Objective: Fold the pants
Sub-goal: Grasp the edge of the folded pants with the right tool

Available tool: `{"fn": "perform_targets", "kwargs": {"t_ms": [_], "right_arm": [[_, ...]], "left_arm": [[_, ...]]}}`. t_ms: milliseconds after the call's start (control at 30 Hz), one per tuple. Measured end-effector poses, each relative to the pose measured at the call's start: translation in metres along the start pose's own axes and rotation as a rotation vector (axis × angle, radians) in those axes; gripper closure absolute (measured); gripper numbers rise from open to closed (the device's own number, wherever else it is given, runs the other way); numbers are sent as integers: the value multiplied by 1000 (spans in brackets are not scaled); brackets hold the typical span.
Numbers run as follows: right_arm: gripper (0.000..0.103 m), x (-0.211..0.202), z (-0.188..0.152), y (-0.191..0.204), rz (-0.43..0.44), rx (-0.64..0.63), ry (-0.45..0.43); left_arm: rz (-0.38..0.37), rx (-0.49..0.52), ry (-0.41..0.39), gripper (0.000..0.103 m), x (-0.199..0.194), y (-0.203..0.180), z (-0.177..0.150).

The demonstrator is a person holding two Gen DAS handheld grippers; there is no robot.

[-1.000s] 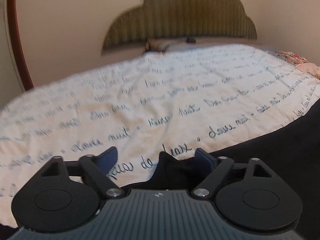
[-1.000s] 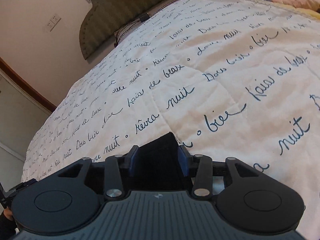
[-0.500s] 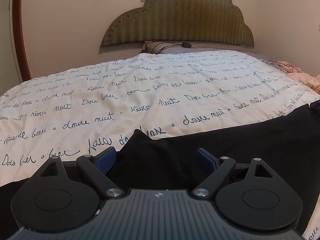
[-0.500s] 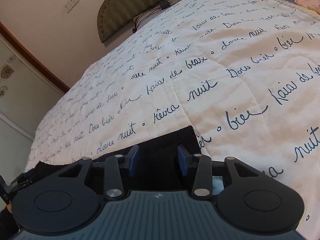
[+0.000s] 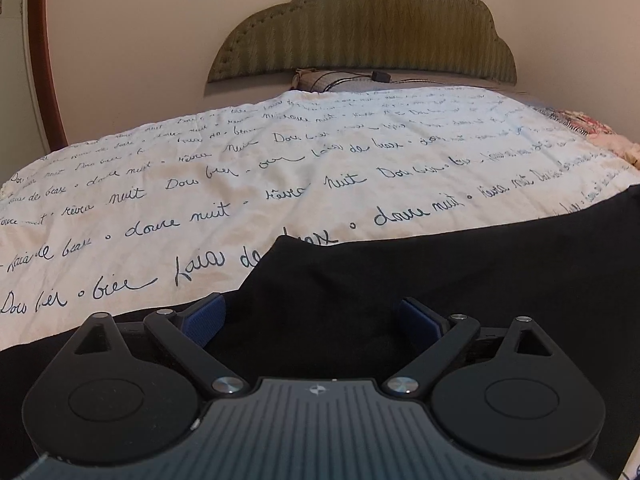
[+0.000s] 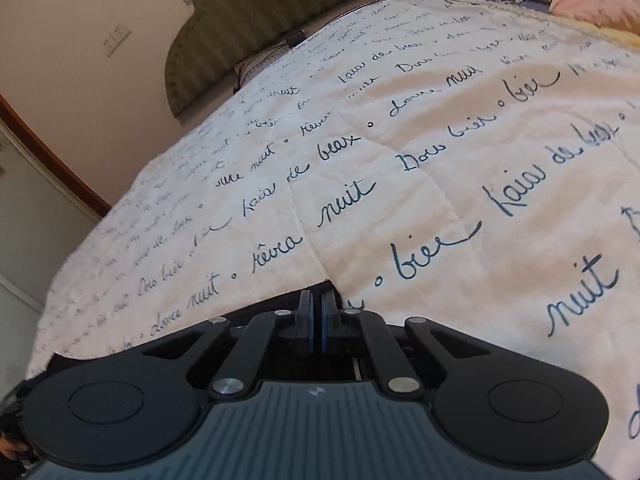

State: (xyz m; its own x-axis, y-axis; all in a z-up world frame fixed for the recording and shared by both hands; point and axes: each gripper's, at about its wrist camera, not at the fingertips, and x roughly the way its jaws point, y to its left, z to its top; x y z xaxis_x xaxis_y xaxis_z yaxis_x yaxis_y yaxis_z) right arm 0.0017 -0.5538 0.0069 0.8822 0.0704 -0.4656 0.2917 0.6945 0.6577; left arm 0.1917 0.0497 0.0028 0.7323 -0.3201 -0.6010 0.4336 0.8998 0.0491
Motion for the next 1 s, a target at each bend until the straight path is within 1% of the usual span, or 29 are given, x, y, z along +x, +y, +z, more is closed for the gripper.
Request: {"fn": "perform_targets", "kwargs": {"t_ms": [33,100,133,167,200,300,367,433,533,567,600,667,700,733,800,833,900,933,1000], "right_arm": [[100,1,0,-2,-1,20,-10],[100,7,0,-7,-19,50,23],[99,4,0,-9,-9,70,15],[94,-5,0,-10,1,100,-11],[92,-16,0,-14,-1,136,-43],[73,-57,-13,-21,29,205,-117],[50,-78,-35,-26,58,258,-115],[48,-90,-58,-32,88,316,-86],[48,-94,-82,-37,38,384,-53],[49,-94,-87,-37,33,400,-56],[49,-95,-91,-38,47,427,-69],[49,-85,-94,-41,98,487,-56],[49,-79,-95,-40,104,499,-54],[49,-72,-92,-39,104,509,-54],[48,-59,-88,-35,138,532,-51],[45,-52,-87,-31,158,531,-43],[45,-41,-83,-18,183,481,7],[45,-43,-81,-15,173,463,-5],[45,-53,-79,-25,172,497,-103]], "left_arm": [[0,3,-1,7,0,-1,0],[0,-2,-4,7,-1,1,0],[3,-7,-9,7,-3,2,0],[7,-12,-21,7,-6,2,0],[8,-17,-37,7,-11,3,0],[16,-43,-97,7,-26,5,0],[14,-64,-121,7,-36,5,1],[-4,-73,-152,7,-46,2,2],[-31,-63,-179,7,-58,-7,6],[-39,-57,-188,7,-63,-11,7],[-49,-54,-199,7,-68,-14,9],[-81,-46,-216,7,-75,-20,11],[-93,-40,-219,7,-77,-24,12],[-96,-34,-220,7,-78,-27,12],[-98,-27,-212,7,-78,-32,13],[-101,-28,-205,7,-77,-34,12],[-107,-33,-189,7,-76,-37,11],[-113,-34,-182,7,-75,-39,11],[-130,-29,-166,7,-72,-43,13]]}}
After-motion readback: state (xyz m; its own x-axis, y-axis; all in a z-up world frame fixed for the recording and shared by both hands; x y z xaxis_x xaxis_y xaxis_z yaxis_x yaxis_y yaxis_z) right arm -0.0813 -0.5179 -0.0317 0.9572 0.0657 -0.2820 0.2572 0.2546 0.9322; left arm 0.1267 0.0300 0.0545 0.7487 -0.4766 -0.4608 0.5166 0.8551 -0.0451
